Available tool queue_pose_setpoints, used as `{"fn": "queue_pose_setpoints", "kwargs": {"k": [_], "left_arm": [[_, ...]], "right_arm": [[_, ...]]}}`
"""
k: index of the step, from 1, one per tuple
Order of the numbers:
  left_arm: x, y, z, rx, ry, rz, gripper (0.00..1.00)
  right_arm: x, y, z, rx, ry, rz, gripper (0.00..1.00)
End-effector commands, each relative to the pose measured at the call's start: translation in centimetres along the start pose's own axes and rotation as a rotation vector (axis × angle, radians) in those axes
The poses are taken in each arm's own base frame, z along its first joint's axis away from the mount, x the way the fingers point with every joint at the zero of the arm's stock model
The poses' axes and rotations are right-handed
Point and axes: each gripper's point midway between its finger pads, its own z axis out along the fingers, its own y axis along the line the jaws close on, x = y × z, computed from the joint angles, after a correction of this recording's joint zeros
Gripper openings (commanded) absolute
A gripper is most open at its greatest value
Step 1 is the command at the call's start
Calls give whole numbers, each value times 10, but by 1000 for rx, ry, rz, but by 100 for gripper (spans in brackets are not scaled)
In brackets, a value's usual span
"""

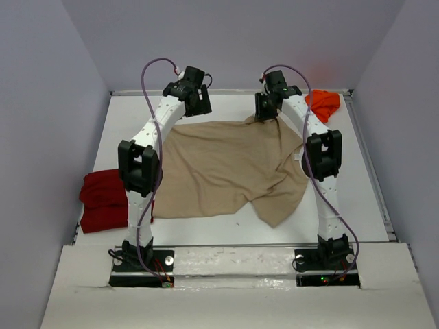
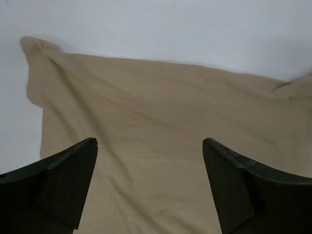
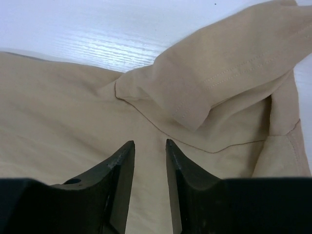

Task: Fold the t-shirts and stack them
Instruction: Flatten out the tshirt

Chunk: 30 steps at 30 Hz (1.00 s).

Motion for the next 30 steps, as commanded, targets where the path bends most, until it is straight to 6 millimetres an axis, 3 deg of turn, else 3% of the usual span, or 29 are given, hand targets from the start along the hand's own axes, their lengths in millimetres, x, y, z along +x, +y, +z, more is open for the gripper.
{"fn": "queue_pose_setpoints", "kwargs": {"k": [1, 2, 4, 6, 7, 8, 12, 16, 19, 20, 22, 26, 30], "left_arm": [[20, -1, -9, 36, 49, 13, 98], [32, -2, -6, 46, 83, 17, 98], [47, -5, -7, 65, 107, 26, 97], [50, -6, -11, 76, 99, 19, 96], [58, -2, -8, 65, 114, 21, 95], [58, 0, -9, 66, 111, 22, 94], [60, 3, -5, 44, 115, 23, 93], [59, 8, 1, 20, 110, 18, 82], [52, 17, 7, -6, 105, 6, 65], [51, 23, 14, -15, 114, -4, 33], [48, 28, 22, -6, 127, -23, 0], [46, 39, 48, -13, 182, -43, 0], [49, 50, 67, -17, 211, -61, 0]], "right_arm": [[-2, -8, -3, 38, -9, 3, 38], [5, -10, 0, 43, 4, 5, 39], [-1, -17, -9, 87, -34, 14, 37], [12, -25, -13, 126, -20, 13, 25], [16, -33, -15, 169, -16, 18, 9], [25, -42, -14, 214, 1, 23, 0], [31, -46, -22, 215, 4, 44, 0], [43, -58, -22, 225, 10, 69, 0], [36, -61, -30, 217, -31, 62, 0], [33, -66, -33, 226, -39, 69, 0], [30, -69, -35, 220, -46, 74, 0], [21, -75, -40, 212, -63, 80, 0], [34, -83, -33, 224, -28, 101, 0]]}}
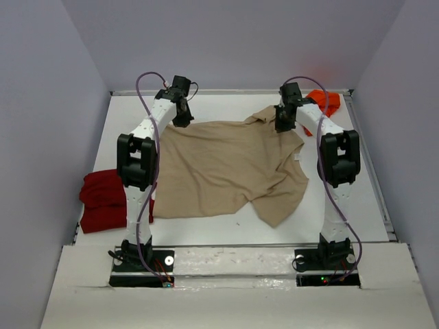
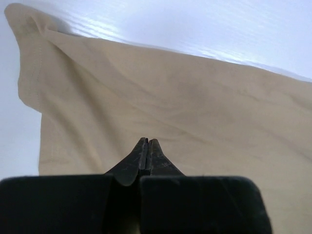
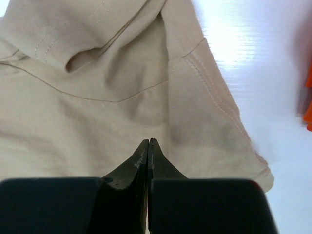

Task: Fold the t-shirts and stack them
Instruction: Flatten out the tshirt

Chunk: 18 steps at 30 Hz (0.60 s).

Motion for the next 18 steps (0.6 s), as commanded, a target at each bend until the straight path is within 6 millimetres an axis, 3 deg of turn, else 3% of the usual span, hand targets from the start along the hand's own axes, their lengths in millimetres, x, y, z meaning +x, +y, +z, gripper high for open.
{"fn": "queue_pose_setpoints", "kwargs": {"k": [1, 5, 13, 18], "left_arm": [[6, 12, 17, 8, 68, -5, 0], [12, 16, 30, 4, 91, -10, 0], [25, 18, 44, 4, 128, -15, 0], [55, 16, 55, 45, 224, -21, 0]], "right_arm": [[-14, -2, -8, -18, -53, 12, 0], [-3, -1, 7, -23, -25, 19, 0], [2, -5, 13, -24, -9, 32, 0], [13, -4, 12, -31, 8, 56, 0]]}}
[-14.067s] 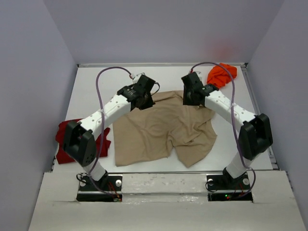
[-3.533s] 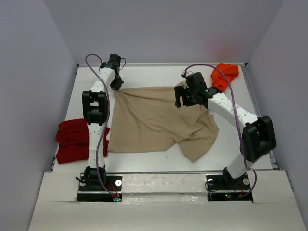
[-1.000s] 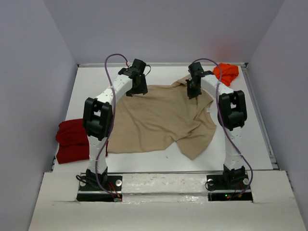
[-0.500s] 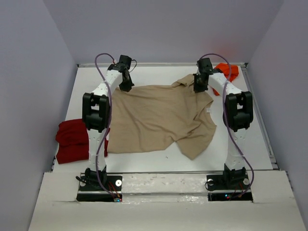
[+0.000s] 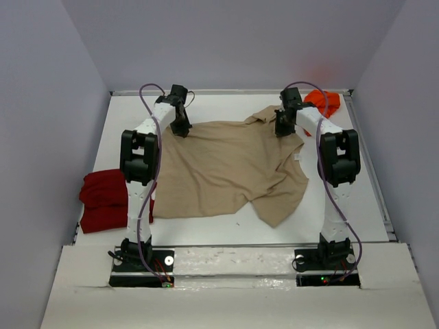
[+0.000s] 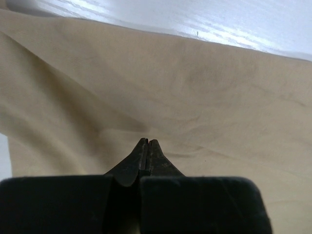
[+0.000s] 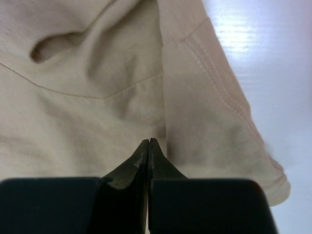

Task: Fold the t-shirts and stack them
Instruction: Flatten out the tshirt

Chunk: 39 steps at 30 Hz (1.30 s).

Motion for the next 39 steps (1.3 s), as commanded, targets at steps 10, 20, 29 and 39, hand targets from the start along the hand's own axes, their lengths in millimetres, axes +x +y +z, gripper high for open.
{"fn": "queue_pose_setpoints", "kwargs": {"k": [10, 20, 29, 39], "left_arm": [[42, -9, -4, 91, 110, -4, 0], [84, -3, -26, 128, 123, -20, 0], [140, 6, -64, 156, 125, -35, 0], [123, 14, -95, 116, 25, -29, 0]], "right_arm": [[28, 8, -3, -76, 24, 57, 0], [65, -2, -42, -33, 8, 137, 0], [111, -6, -74, -37, 24, 142, 0], [104, 0, -112, -21, -99, 70, 0]]}}
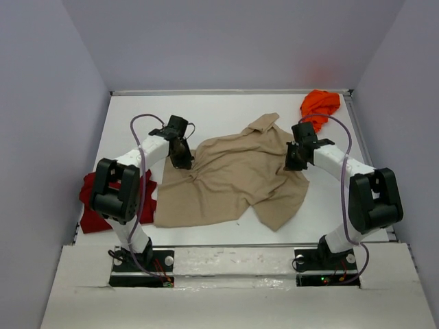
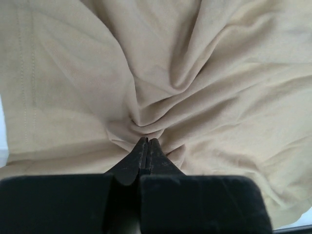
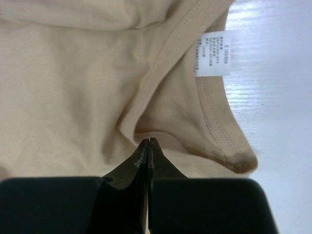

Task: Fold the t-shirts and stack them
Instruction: Flatten out the tshirt

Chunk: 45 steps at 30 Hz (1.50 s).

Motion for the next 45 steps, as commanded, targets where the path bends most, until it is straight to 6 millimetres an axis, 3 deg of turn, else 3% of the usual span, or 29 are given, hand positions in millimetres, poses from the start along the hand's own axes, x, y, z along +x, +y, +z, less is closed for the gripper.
{"fn": "queue_pose_setpoints", "kwargs": {"k": [1, 4, 5, 6, 8, 9, 10, 11, 12, 14, 16, 17, 19, 22, 27, 37, 45], "left_arm": [[-31, -12, -22, -7, -83, 3, 0], [-43, -24, -30, 22, -113, 5, 0], [-47, -22, -32, 7, -123, 6, 0], [-52, -26, -35, 10, -132, 9, 0], [-73, -34, -45, 5, -186, 23, 0], [-84, -40, -48, 1, -198, 27, 0], [-88, -42, -44, -6, -189, 41, 0], [-90, -44, -46, -8, -183, 44, 0], [-103, -53, -54, 10, -212, 46, 0], [-114, -62, -55, 20, -221, 58, 0], [-118, -64, -58, 15, -219, 68, 0], [-124, -67, -59, 21, -229, 69, 0], [-126, -70, -58, 29, -225, 78, 0], [-129, -70, -54, 26, -222, 77, 0], [-134, -74, -48, 34, -214, 87, 0], [-141, -77, -40, 30, -211, 90, 0], [-140, -78, -39, 50, -193, 94, 0]], "right_arm": [[-54, 37, -34, -55, -183, -66, 0], [-70, 60, -47, -44, -216, -145, 0], [-90, 71, -60, -71, -257, -151, 0], [-98, 78, -64, -95, -266, -157, 0], [-110, 93, -56, -130, -252, -177, 0], [-128, 103, -63, -167, -274, -169, 7], [-134, 98, -44, -153, -244, -147, 13], [-138, 106, -40, -216, -220, -137, 19], [-156, 114, -43, -271, -232, -109, 25], [-172, 115, -22, -349, -185, -57, 31], [-175, 115, 2, -353, -154, -54, 35], [-186, 123, 1, -380, -172, -73, 39], [-181, 126, 19, -415, -110, -70, 42], [-184, 133, 23, -448, -110, -76, 48], [-183, 133, 41, -447, -89, -98, 49], [-180, 133, 53, -441, -50, -105, 48], [-182, 128, 44, -412, -68, -111, 48]]}}
